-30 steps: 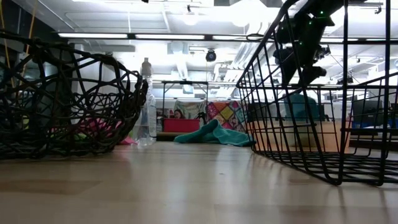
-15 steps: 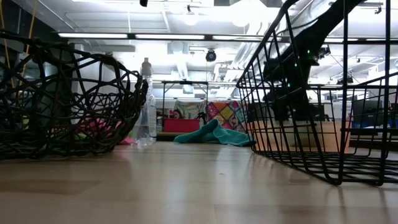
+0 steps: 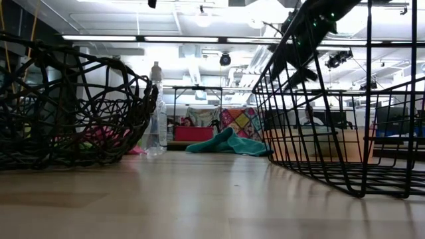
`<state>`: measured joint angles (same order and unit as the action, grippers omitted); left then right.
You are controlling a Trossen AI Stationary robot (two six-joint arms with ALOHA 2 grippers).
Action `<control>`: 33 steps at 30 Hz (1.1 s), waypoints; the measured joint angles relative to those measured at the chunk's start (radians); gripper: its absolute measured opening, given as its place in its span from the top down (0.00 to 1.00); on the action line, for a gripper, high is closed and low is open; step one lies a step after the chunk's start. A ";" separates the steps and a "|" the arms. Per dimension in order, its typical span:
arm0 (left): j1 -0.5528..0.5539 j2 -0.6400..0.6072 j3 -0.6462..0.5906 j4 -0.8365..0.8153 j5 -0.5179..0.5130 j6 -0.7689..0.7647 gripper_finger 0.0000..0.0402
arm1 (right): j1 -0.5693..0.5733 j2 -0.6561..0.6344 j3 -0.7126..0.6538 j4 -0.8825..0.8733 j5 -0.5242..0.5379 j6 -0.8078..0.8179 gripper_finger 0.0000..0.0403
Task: Sort microfiber towel by color & place in baskets
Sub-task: Put the top blue towel into the orange transparent bin
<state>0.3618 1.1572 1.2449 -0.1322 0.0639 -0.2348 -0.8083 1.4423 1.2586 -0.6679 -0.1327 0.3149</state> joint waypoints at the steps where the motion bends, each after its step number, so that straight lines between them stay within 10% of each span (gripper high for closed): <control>1: 0.000 0.000 0.000 0.002 0.000 -0.006 0.49 | 0.022 0.011 0.013 0.017 -0.003 0.003 0.28; 9: 0.000 0.000 0.000 0.018 -0.002 -0.035 0.49 | 0.207 0.264 0.136 0.141 0.043 0.040 0.28; 18: -0.002 0.000 0.000 0.018 -0.001 -0.062 0.49 | 0.270 0.624 0.458 -0.058 0.365 -0.035 0.28; 33: -0.002 0.000 0.000 0.018 0.000 -0.064 0.49 | 0.223 0.920 0.804 -0.319 0.387 -0.063 0.28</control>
<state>0.3595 1.1572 1.2449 -0.1147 0.0639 -0.2987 -0.5850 2.3623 2.0622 -0.9867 0.2546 0.2524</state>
